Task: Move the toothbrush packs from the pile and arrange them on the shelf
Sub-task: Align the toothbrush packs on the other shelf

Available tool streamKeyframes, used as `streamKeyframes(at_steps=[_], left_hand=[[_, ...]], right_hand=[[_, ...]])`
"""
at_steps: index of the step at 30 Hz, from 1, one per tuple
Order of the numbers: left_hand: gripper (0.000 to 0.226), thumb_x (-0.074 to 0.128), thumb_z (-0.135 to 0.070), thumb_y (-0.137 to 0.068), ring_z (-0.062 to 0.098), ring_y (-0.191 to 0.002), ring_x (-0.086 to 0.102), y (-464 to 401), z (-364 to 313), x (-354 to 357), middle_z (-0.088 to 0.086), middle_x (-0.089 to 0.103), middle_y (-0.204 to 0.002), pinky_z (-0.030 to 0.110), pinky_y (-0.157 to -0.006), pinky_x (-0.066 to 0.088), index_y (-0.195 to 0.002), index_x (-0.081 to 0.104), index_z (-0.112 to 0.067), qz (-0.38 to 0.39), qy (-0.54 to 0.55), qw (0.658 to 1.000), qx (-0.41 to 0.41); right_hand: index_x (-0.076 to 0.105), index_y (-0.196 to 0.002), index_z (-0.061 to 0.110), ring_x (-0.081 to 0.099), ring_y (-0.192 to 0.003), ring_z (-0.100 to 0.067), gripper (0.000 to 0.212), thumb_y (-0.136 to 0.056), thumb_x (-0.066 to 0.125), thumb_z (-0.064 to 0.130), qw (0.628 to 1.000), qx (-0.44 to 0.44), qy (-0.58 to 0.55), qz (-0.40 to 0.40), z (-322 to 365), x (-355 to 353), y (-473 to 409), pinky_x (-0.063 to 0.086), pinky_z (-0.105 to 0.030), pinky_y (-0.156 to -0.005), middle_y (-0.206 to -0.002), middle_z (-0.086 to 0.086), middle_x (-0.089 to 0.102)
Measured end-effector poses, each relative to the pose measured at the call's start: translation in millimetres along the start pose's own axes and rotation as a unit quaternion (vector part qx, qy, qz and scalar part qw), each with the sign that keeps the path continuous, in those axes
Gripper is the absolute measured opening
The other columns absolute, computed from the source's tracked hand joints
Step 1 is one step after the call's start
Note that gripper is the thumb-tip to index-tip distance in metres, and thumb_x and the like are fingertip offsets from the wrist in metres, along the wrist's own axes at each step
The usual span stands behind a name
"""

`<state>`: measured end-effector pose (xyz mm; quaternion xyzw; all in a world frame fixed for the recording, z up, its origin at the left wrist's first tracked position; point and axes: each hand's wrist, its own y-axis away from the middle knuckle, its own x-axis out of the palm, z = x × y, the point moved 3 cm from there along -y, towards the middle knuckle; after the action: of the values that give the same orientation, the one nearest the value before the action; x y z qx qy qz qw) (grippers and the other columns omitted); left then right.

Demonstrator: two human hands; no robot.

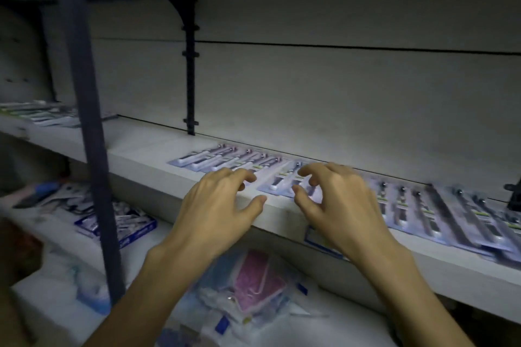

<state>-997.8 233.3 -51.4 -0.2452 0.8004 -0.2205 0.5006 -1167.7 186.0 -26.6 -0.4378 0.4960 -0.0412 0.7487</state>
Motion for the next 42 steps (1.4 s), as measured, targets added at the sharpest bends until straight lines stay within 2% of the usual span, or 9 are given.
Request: streamKeyframes(at_steps=[5, 9, 15, 20, 24, 29, 32, 38, 42], left_hand=[[0.033, 0.062, -0.046, -0.083, 0.011, -0.099, 0.056, 12.5, 84.0, -63.6, -0.012, 0.062, -0.101, 0.029, -0.082, 0.046, -0.113, 0.061, -0.032, -0.029, -0.025, 0.999, -0.020], [0.035, 0.062, -0.045, -0.083, 0.013, -0.102, 0.057, 27.6, 156.8, -111.6, -0.008, 0.063, -0.105, 0.036, -0.086, 0.050, -0.113, 0.062, -0.028, -0.035, -0.034, 0.998, -0.030], [0.034, 0.060, -0.045, -0.085, 0.015, -0.100, 0.056, 35.3, 246.6, -164.1, -0.008, 0.061, -0.103, 0.032, -0.084, 0.047, -0.114, 0.059, -0.029, -0.041, -0.069, 0.995, -0.058], [0.033, 0.060, -0.044, -0.084, 0.014, -0.100, 0.055, 31.0, 310.4, -183.7, -0.008, 0.061, -0.104, 0.037, -0.085, 0.048, -0.114, 0.059, -0.029, -0.045, -0.070, 0.993, -0.082], [0.035, 0.060, -0.044, -0.085, 0.013, -0.099, 0.055, 23.4, 364.5, -192.3, -0.008, 0.062, -0.105, 0.038, -0.086, 0.047, -0.116, 0.059, -0.028, -0.049, -0.079, 0.991, -0.095], [0.035, 0.058, -0.044, -0.087, 0.011, -0.100, 0.053, -4.8, 438.7, -209.1, -0.010, 0.060, -0.107, 0.026, -0.080, 0.043, -0.119, 0.058, -0.029, -0.050, -0.106, 0.987, -0.110], [0.033, 0.056, -0.045, -0.088, 0.010, -0.100, 0.052, -34.0, 481.1, -220.9, -0.011, 0.060, -0.107, 0.026, -0.080, 0.043, -0.117, 0.057, -0.031, -0.051, -0.116, 0.986, -0.104], [0.031, 0.057, -0.042, -0.089, 0.006, -0.103, 0.052, -81.4, 558.8, -238.5, -0.014, 0.059, -0.109, 0.021, -0.081, 0.040, -0.117, 0.058, -0.031, -0.070, -0.103, 0.988, -0.091], [0.030, 0.058, -0.042, -0.088, 0.007, -0.100, 0.053, -99.4, 611.7, -247.0, -0.016, 0.058, -0.104, 0.024, -0.080, 0.043, -0.116, 0.059, -0.031, -0.075, -0.093, 0.988, -0.100]], right_hand=[[0.060, -0.117, 0.025, 0.056, -0.105, -0.025, 0.032, -0.089, 0.053, 0.038, 0.999, -0.028, -0.028, 0.009, 92.6, 38.8, -16.5, 0.046, -0.035, -0.078, -0.105, -0.001, 0.065], [0.059, -0.121, 0.023, 0.056, -0.104, -0.026, 0.034, -0.091, 0.052, 0.036, 0.998, -0.050, -0.046, 0.012, 169.9, 76.2, -30.3, 0.043, -0.033, -0.077, -0.105, -0.002, 0.065], [0.056, -0.124, 0.024, 0.055, -0.103, -0.023, 0.034, -0.093, 0.049, 0.035, 0.994, -0.066, -0.081, 0.038, 265.5, 128.2, -54.0, 0.044, -0.032, -0.075, -0.107, -0.002, 0.064], [0.057, -0.122, 0.024, 0.055, -0.098, -0.022, 0.033, -0.091, 0.049, 0.034, 0.991, -0.084, -0.087, 0.057, 317.7, 164.7, -80.3, 0.045, -0.033, -0.075, -0.106, -0.001, 0.063], [0.058, -0.119, 0.023, 0.055, -0.099, -0.025, 0.031, -0.091, 0.051, 0.033, 0.990, -0.097, -0.088, 0.057, 353.8, 201.5, -107.2, 0.041, -0.031, -0.074, -0.102, -0.001, 0.063], [0.056, -0.125, 0.025, 0.055, -0.102, -0.020, 0.035, -0.092, 0.049, 0.034, 0.985, -0.110, -0.119, 0.051, 406.4, 256.7, -150.1, 0.047, -0.031, -0.078, -0.107, 0.002, 0.062], [0.054, -0.126, 0.026, 0.056, -0.100, -0.019, 0.035, -0.093, 0.048, 0.037, 0.986, -0.106, -0.121, 0.048, 429.4, 287.8, -183.6, 0.050, -0.034, -0.077, -0.107, 0.002, 0.063], [0.056, -0.124, 0.024, 0.056, -0.102, -0.022, 0.035, -0.093, 0.049, 0.036, 0.988, -0.097, -0.118, 0.038, 473.5, 339.9, -249.6, 0.047, -0.034, -0.078, -0.107, -0.001, 0.064], [0.056, -0.124, 0.024, 0.056, -0.102, -0.023, 0.035, -0.092, 0.049, 0.036, 0.987, -0.107, -0.111, 0.053, 510.8, 373.3, -275.1, 0.045, -0.031, -0.077, -0.108, 0.000, 0.064]])
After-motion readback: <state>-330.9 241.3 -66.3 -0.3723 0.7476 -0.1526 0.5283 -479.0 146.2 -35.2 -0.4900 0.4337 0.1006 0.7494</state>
